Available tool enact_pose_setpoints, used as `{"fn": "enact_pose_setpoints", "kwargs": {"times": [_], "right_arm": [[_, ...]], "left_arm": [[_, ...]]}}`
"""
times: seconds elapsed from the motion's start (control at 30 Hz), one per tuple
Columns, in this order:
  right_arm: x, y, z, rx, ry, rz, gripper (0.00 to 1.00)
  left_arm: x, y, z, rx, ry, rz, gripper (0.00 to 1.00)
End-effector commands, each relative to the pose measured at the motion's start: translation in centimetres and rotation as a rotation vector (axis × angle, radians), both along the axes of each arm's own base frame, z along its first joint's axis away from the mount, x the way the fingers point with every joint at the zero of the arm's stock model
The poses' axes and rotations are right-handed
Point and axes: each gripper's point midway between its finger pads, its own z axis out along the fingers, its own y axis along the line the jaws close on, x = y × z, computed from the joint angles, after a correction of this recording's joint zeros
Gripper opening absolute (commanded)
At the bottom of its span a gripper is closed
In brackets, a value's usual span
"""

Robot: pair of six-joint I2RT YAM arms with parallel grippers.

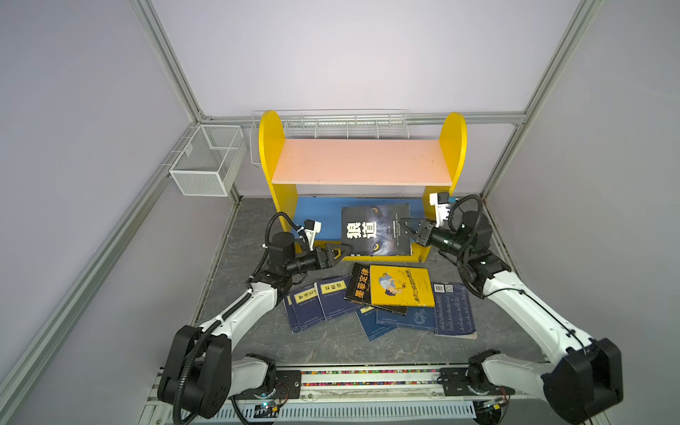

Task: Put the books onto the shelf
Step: 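Carry the held book upright onto the blue shelf with both grippers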

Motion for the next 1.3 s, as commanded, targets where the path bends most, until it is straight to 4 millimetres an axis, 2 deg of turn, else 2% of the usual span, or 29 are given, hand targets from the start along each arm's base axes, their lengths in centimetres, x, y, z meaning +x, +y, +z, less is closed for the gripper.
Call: {"fn": "enact_pose_setpoints", "kwargs": {"times": [0.0,0.13,0.23,0.3,0.4,0.5,0.53,0.6,0.63,0.67,0.7,0.77,0.97,1.27], "right_arm": [[1.1,1.2,4.1,0.115,-0.105,-0.008,0.06],[1.3,3.2,3.1,0.115,-0.078,0.024,0.07],[1.4,3.7,2.6,0.124,-0.059,0.025,0.06],[1.5,3.9,2.1,0.120,-0.043,0.024,0.07],[1.9,3.7,1.0,0.104,-0.016,-0.006,0.07],[2.4,3.1,-0.6,0.060,0.031,-0.058,0.09],[2.5,2.8,-1.2,0.042,0.049,-0.075,0.11],[2.7,2.4,-2.3,0.016,0.083,-0.103,0.23],[2.7,2.2,-2.7,0.008,0.100,-0.108,0.35],[2.5,2.2,-3.1,0.002,0.114,-0.101,0.53],[2.3,2.2,-3.5,-0.004,0.126,-0.094,0.65],[2.1,2.1,-4.2,-0.013,0.148,-0.094,0.74],[1.3,1.6,-6.0,-0.028,0.194,-0.092,0.77],[0.2,4.5,-5.3,0.053,0.189,0.077,0.74]], "left_arm": [[-0.7,-0.5,1.4,-0.076,-0.016,-0.061,0.90],[0.2,-0.7,2.4,-0.127,-0.031,-0.046,0.77],[0.6,-0.9,2.7,-0.135,-0.033,-0.049,0.73],[0.7,-0.9,2.6,-0.131,-0.033,-0.049,0.64],[1.0,-0.7,2.9,-0.131,-0.042,-0.030,0.42],[1.3,-0.4,3.3,-0.133,-0.059,0.002,0.16],[1.3,-0.3,3.6,-0.135,-0.067,0.015,0.09],[1.3,0.0,4.0,-0.135,-0.089,0.037,0.02],[1.4,0.2,4.2,-0.134,-0.099,0.047,0.00],[1.4,0.3,4.4,-0.133,-0.110,0.059,0.00],[1.4,0.5,4.5,-0.130,-0.120,0.069,0.00],[1.3,0.6,4.7,-0.132,-0.138,0.077,0.00],[0.7,1.5,6.6,-0.196,-0.215,0.114,0.00],[0.5,2.2,8.3,-0.243,-0.271,0.151,0.00]]}}
